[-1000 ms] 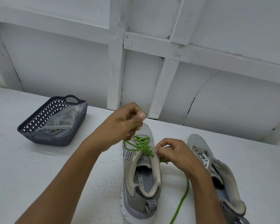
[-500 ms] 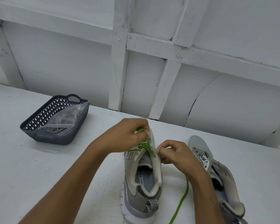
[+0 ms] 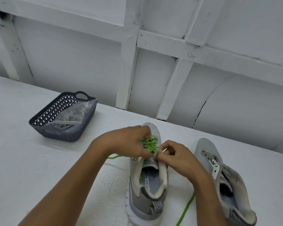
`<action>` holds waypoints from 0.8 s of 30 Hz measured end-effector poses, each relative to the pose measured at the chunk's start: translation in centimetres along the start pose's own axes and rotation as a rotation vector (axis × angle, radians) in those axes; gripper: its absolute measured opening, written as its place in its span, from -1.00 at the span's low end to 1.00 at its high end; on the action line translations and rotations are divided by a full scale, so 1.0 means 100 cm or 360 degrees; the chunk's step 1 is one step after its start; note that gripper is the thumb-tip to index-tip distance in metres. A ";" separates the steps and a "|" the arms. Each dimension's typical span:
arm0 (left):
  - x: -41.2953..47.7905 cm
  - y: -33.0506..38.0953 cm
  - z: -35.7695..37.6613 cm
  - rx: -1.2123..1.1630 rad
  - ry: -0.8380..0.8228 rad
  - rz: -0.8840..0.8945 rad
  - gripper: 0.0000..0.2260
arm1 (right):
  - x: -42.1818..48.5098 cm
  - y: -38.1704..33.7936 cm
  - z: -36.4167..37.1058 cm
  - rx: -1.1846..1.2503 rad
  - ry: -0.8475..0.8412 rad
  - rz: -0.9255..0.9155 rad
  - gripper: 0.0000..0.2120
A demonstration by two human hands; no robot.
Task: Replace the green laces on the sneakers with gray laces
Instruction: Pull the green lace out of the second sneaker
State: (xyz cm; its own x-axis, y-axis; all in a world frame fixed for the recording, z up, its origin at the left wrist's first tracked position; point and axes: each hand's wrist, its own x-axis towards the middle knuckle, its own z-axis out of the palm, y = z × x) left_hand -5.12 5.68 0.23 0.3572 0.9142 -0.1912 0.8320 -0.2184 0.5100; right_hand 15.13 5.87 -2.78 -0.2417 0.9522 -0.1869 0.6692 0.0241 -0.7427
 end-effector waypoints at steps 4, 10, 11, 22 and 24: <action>0.000 -0.007 -0.002 -0.0134 -0.0090 -0.0066 -0.51 | -0.004 0.006 -0.003 0.0130 -0.0014 -0.0002 -0.89; -0.001 -0.017 -0.005 -0.0029 -0.0070 -0.0130 -0.82 | -0.006 0.014 -0.002 0.0245 0.0039 -0.0037 -0.72; -0.001 -0.016 -0.005 -0.0028 -0.0065 -0.0112 -0.87 | -0.006 0.013 -0.002 0.0255 0.0035 -0.0050 -0.74; 0.005 -0.012 -0.002 -0.0222 0.0019 0.0025 -0.82 | -0.007 -0.021 0.018 -0.0364 0.0287 -0.0512 -0.87; 0.005 -0.013 -0.002 -0.0243 -0.0003 0.0033 -0.81 | -0.006 -0.024 0.019 -0.0411 0.0316 -0.0519 -0.83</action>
State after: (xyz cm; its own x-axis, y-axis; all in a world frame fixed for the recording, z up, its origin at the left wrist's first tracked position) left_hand -6.13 6.48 -0.35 0.3745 0.9094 -0.1808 0.7501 -0.1825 0.6356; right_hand 12.37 4.62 -2.13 -0.3466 0.9215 0.1754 0.7397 0.3834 -0.5531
